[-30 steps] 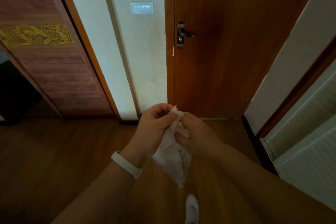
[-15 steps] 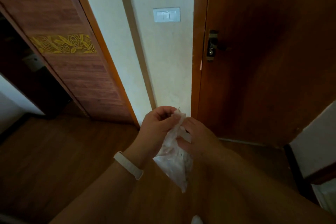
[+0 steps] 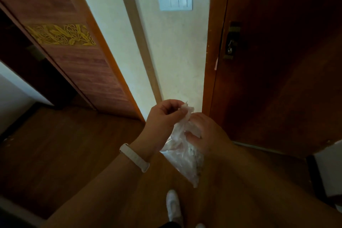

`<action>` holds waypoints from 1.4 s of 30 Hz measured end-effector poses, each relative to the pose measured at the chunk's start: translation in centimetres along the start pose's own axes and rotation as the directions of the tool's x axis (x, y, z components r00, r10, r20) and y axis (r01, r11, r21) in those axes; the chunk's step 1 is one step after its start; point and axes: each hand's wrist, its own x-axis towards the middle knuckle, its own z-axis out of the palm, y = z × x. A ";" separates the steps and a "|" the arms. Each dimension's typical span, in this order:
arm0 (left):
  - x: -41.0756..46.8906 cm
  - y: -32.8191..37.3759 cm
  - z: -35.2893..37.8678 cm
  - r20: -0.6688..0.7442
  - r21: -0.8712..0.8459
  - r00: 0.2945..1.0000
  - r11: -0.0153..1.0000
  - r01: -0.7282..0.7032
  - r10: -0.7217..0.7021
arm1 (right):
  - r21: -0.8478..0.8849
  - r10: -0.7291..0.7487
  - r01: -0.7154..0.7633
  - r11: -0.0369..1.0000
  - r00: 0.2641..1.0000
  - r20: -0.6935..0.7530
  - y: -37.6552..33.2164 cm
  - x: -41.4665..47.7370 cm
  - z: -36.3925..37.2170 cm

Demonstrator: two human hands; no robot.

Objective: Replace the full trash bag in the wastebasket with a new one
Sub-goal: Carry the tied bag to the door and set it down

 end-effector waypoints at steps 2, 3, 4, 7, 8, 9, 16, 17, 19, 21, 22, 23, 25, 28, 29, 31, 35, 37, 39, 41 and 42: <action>2.0 -1.0 -0.6 0.002 -0.017 1.000 1.000 0.019 -0.019 | -0.006 0.003 -0.003 1.000 1.000 0.016 1.2 1.7 0.6; 2.9 -1.6 -0.9 0.007 -0.032 1.000 0.999 0.031 -0.030 | -0.012 0.005 -0.004 1.000 1.000 0.022 1.7 2.5 0.9; 3.8 -2.0 -1.2 0.010 -0.048 0.999 0.998 0.039 -0.039 | -0.020 0.005 -0.004 1.000 1.000 0.027 2.3 3.4 1.1; 7.3 -3.9 -2.2 0.014 -0.093 0.997 0.993 0.078 -0.077 | -0.032 -0.003 0.005 0.999 0.999 0.050 4.4 6.7 2.4; 8.5 -4.6 -2.6 0.019 -0.099 0.995 0.990 0.098 -0.097 | -0.032 0.006 -0.005 0.999 0.999 0.054 5.1 7.8 3.0; 9.9 -5.2 -3.1 0.024 -0.107 0.993 0.987 0.117 -0.115 | -0.035 0.024 -0.022 0.999 0.998 0.060 5.8 8.9 3.5; 19.1 -9.3 -6.2 0.031 -0.134 0.980 0.971 0.199 -0.197 | -0.091 0.109 -0.100 0.991 0.990 0.089 11.1 16.6 7.9; 20.3 -10.1 -6.8 0.022 -0.139 0.977 0.967 0.215 -0.214 | -0.078 0.113 -0.106 0.991 0.989 0.091 11.8 17.6 8.6; 22.7 -11.7 -7.7 0.000 -0.141 0.968 0.958 0.249 -0.251 | -0.057 0.100 -0.095 0.994 0.992 0.082 13.3 19.6 10.2; 24.7 -13.4 -8.5 -0.014 -0.142 0.961 0.952 0.270 -0.275 | -0.027 0.074 -0.072 0.997 0.994 0.077 14.9 21.4 11.9; 25.7 -14.3 -8.8 -0.013 -0.144 0.960 0.950 0.276 -0.280 | -0.015 0.064 -0.063 0.998 0.995 0.078 15.6 22.2 12.6; 26.7 -15.3 -9.0 -0.018 -0.145 0.958 0.948 0.282 -0.287 | -0.013 0.049 -0.048 0.999 0.996 0.078 16.6 23.0 13.5; 28.6 -18.0 -9.6 -0.047 -0.146 0.952 0.945 0.294 -0.303 | -0.022 0.020 -0.018 1.000 0.997 0.077 19.2 24.5 15.5; 31.3 -23.1 -10.3 -0.076 -0.149 0.938 0.934 0.326 -0.339 | -0.044 -0.017 0.021 0.999 0.996 0.090 23.6 26.3 19.0; 32.3 -25.0 -10.4 -0.087 -0.144 0.930 0.929 0.342 -0.356 | -0.054 -0.038 0.044 0.998 0.995 0.091 25.1 26.9 20.2; 33.9 -28.9 -10.5 -0.115 -0.132 0.915 0.919 0.372 -0.387 | -0.079 -0.072 0.080 0.994 0.992 0.104 28.4 28.1 23.0; 36.6 -36.9 -10.4 -0.149 -0.148 0.892 0.901 0.407 -0.428 | -0.117 -0.100 0.121 0.986 0.981 0.169 34.9 29.2 28.3; 37.4 -41.6 -10.5 -0.181 -0.146 0.884 0.900 0.410 -0.432 | -0.134 -0.110 0.142 0.981 0.970 0.217 38.8 29.3 31.2; 37.9 -46.4 -10.6 -0.182 -0.113 0.881 0.899 0.422 -0.437 | -0.145 -0.121 0.162 0.976 0.958 0.261 42.5 29.3 34.1; 38.2 -50.8 -10.6 -0.154 -0.082 0.876 0.890 0.449 -0.457 | -0.147 -0.126 0.176 0.973 0.947 0.297 45.9 29.3 36.7; 38.4 -52.9 -10.7 -0.147 -0.074 0.870 0.882 0.465 -0.471 | -0.153 -0.127 0.182 0.971 0.941 0.314 47.3 29.2 38.0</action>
